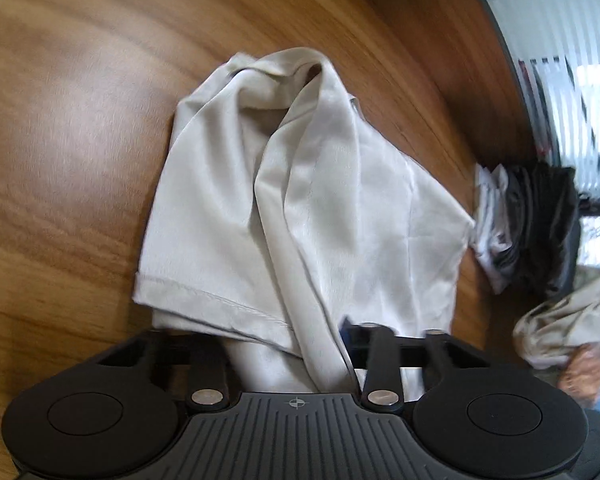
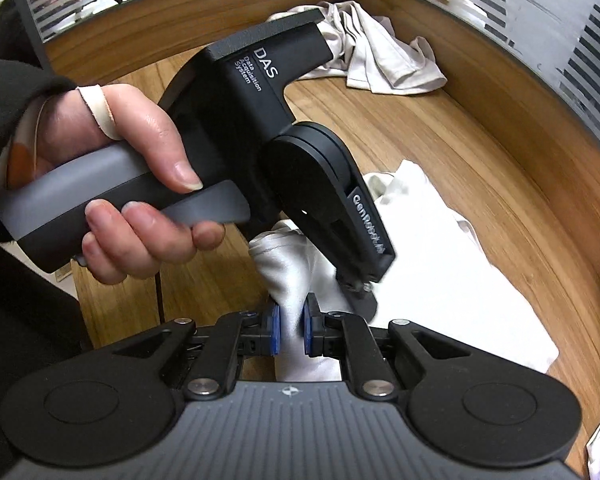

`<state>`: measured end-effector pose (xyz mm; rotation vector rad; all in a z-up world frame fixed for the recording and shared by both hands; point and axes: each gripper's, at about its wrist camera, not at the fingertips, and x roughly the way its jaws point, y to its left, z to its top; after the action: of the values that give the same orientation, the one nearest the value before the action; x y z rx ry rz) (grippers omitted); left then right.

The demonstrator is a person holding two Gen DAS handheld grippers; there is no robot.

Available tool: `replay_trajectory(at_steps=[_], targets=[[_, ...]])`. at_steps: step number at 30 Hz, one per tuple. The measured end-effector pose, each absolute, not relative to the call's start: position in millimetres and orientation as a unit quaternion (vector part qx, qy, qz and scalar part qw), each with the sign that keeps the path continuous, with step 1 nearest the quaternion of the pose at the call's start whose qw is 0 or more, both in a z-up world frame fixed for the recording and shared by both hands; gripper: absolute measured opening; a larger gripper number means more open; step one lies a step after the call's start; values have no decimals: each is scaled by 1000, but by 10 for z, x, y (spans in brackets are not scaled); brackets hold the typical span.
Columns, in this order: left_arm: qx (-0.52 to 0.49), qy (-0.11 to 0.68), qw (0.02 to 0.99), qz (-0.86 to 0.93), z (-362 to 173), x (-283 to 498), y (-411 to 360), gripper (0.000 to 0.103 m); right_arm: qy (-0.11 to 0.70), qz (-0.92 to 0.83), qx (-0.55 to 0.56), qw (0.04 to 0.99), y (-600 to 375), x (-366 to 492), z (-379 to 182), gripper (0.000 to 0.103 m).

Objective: Fold clothes
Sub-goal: 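Grasp the folded shirt bundle with the right tool while the left tool grasps it too, then lift and carry the folded shirt with both tools to the clothes stack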

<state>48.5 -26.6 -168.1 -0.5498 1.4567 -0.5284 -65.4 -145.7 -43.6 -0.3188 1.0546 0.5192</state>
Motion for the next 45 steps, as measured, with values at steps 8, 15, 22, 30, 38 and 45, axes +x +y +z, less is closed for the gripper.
replay_trajectory(at_steps=[8, 15, 22, 30, 38, 45], targets=[[-160, 656, 704, -222, -1629, 491, -329, 28, 515, 205, -57, 830, -1858, -769, -385, 54], [-133, 655, 710, -222, -1585, 533, -271, 28, 530, 79, 62, 842, -2582, -1000, -491, 82], [-100, 658, 710, -230, -1563, 580, -506, 32, 539, -23, 129, 832, -3188, -1105, -803, 90], [-80, 644, 723, -238, -1535, 557, -562, 37, 542, -41, 180, 820, -3465, -791, -1215, 90], [-93, 620, 741, -241, -1509, 554, -529, 45, 535, -27, 170, 827, -3488, -569, -1307, 90], [-93, 616, 739, -255, -1497, 564, -537, 52, 522, 3, 155, 839, -3389, -467, -1276, 64]])
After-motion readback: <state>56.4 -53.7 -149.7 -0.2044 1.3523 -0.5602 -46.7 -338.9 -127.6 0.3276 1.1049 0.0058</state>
